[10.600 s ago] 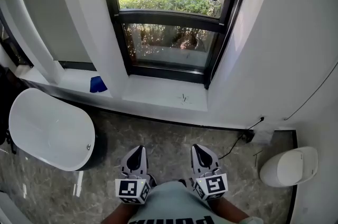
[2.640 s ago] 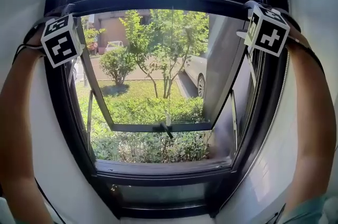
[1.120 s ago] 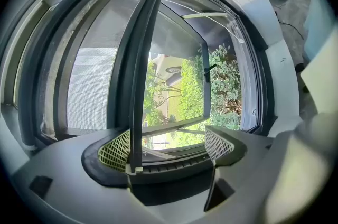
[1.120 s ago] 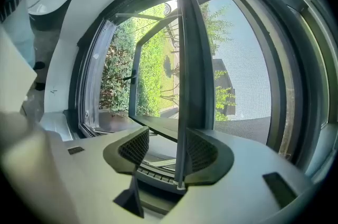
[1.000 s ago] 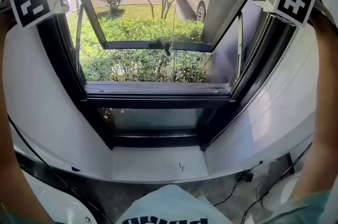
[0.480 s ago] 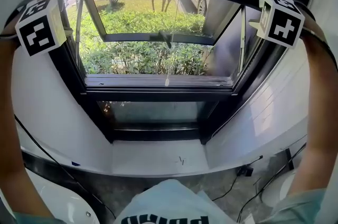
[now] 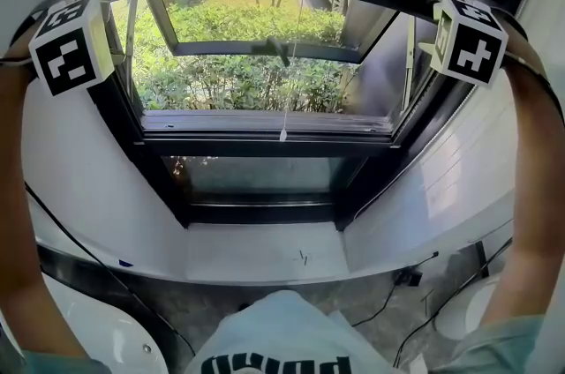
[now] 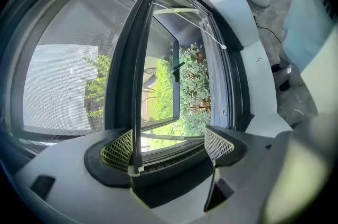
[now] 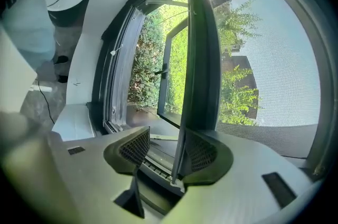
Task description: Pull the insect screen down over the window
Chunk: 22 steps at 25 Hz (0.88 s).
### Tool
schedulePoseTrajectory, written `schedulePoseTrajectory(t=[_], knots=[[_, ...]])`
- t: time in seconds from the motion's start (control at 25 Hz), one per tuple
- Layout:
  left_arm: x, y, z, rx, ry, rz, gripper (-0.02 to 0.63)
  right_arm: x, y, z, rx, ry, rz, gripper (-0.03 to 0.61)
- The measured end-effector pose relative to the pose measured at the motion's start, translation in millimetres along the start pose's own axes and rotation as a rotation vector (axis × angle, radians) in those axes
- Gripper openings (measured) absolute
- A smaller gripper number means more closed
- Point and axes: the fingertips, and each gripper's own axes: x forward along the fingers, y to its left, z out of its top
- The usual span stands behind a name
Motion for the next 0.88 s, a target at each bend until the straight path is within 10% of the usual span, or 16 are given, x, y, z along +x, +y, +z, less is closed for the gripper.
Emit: schedulePoseTrajectory(t=[0.88], knots=[[56,-116,-5,-0.009,-0.006,-0.159,0.434,61,101,21,-0.047,-0.020,0.119,0.206]])
